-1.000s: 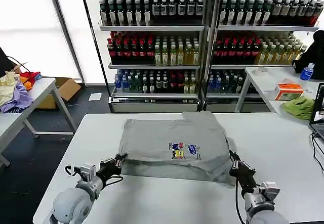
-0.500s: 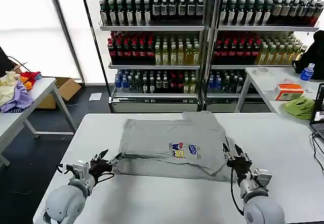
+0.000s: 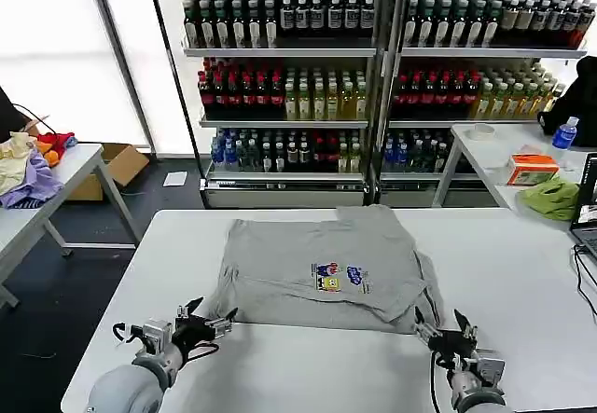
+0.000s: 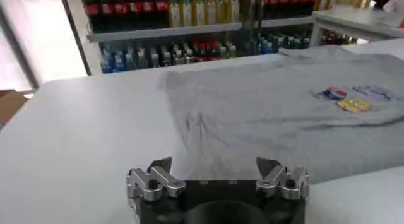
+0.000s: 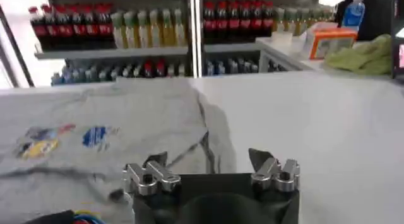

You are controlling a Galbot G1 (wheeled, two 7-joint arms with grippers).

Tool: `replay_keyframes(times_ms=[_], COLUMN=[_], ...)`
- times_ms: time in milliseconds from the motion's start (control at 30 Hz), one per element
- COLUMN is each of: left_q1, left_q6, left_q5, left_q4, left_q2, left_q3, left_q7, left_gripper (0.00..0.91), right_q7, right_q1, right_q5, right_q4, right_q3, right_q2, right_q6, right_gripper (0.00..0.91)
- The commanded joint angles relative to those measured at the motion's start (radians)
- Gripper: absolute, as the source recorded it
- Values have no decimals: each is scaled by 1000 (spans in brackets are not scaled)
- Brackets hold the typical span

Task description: Fold and organize the clothes.

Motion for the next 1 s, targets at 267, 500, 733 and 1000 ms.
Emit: replay_keyframes(times_ms=[267,500,733,1000], left_q1=[3,12,18,105], left_q6=[-29,-54,-65,-65], left_q5=[-16,-22,-38,-35], left_q4=[59,66,65,8], left_q2=[-7,-5,0,-23], left_q3=[3,4,4,-39], left_q7=[12,23,26,-9], left_gripper=[151,30,30,40], right_q7=[23,12,-2,-32], right_q1=[-9,-8,-11,-24], right_q5=[-45,-45,-40,-12], right_q4=[-15,-24,-16,8], right_q3=[-73,-68,-63,-76], right_q2=[19,15,15,-13], right_q6=[-29,-26,-23,-30], right_gripper=[0,0,0,0])
